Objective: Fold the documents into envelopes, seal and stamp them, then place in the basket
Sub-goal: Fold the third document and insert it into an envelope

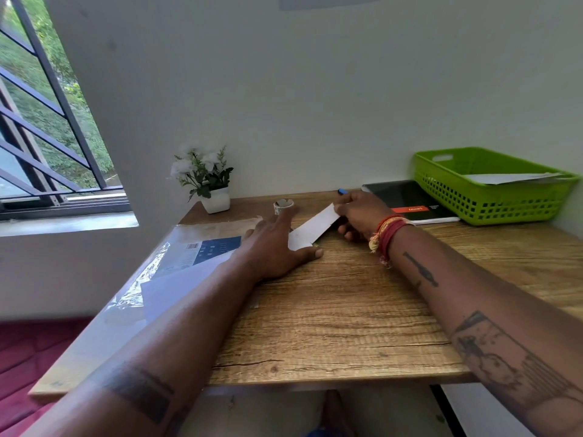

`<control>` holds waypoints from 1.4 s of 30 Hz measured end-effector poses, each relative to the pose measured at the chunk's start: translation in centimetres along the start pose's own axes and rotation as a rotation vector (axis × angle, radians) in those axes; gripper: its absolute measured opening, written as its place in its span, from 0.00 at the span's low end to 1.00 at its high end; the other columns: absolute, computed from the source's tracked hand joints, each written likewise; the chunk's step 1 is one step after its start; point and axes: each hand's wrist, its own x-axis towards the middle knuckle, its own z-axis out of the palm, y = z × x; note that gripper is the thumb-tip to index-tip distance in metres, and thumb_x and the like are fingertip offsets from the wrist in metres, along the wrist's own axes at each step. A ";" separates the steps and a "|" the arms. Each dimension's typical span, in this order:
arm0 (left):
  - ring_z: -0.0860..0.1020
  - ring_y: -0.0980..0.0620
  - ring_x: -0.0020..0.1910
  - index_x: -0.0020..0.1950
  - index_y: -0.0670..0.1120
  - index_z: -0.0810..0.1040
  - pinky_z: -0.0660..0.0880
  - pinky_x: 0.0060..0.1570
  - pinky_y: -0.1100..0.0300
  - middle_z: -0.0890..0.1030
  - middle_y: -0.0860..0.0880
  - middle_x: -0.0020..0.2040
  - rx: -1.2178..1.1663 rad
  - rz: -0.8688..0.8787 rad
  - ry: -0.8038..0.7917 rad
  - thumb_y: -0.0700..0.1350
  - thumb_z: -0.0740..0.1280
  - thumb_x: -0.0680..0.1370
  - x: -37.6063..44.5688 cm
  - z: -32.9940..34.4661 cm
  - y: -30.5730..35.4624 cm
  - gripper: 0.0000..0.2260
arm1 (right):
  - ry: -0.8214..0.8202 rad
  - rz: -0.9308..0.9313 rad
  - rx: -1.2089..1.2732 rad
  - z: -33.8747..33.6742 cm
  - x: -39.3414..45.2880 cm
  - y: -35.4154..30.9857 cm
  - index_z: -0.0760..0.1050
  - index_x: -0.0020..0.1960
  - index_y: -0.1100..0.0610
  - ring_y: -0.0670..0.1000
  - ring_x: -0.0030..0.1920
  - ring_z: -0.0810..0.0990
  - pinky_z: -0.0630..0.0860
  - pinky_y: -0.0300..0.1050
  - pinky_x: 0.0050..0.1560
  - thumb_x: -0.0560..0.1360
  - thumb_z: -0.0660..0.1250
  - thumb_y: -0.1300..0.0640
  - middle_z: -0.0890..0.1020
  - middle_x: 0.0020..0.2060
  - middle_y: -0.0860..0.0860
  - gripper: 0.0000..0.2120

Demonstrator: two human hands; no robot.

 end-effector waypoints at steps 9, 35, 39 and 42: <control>0.69 0.44 0.71 0.77 0.63 0.52 0.68 0.67 0.38 0.71 0.50 0.73 0.011 -0.023 -0.004 0.78 0.65 0.64 0.1 0.1 -0.3 0.47 | -0.133 0.012 -0.071 0.2 -1.2 -0.7 0.66 0.72 0.55 0.49 0.29 0.79 0.77 0.42 0.27 0.73 0.75 0.66 0.84 0.39 0.57 0.31; 0.70 0.44 0.70 0.77 0.62 0.55 0.71 0.65 0.38 0.72 0.50 0.72 0.017 -0.084 -0.003 0.78 0.68 0.63 0.1 -0.3 0.0 0.48 | -0.285 0.285 0.206 -2.4 -0.5 -0.3 0.63 0.72 0.61 0.58 0.41 0.87 0.83 0.45 0.32 0.74 0.70 0.73 0.82 0.53 0.64 0.30; 0.67 0.43 0.73 0.77 0.63 0.53 0.69 0.67 0.37 0.70 0.49 0.75 0.040 -0.092 -0.044 0.82 0.64 0.60 0.2 -0.4 0.0 0.51 | -0.262 0.308 0.168 -3.6 0.1 -0.3 0.64 0.73 0.61 0.59 0.43 0.87 0.83 0.46 0.32 0.73 0.70 0.73 0.78 0.60 0.63 0.32; 0.66 0.42 0.74 0.77 0.65 0.52 0.66 0.69 0.36 0.68 0.48 0.77 0.054 -0.083 -0.074 0.84 0.61 0.57 0.2 -0.4 -0.1 0.53 | -0.208 0.314 0.152 -4.0 0.6 0.0 0.61 0.75 0.58 0.61 0.44 0.87 0.83 0.47 0.33 0.74 0.69 0.73 0.75 0.63 0.63 0.34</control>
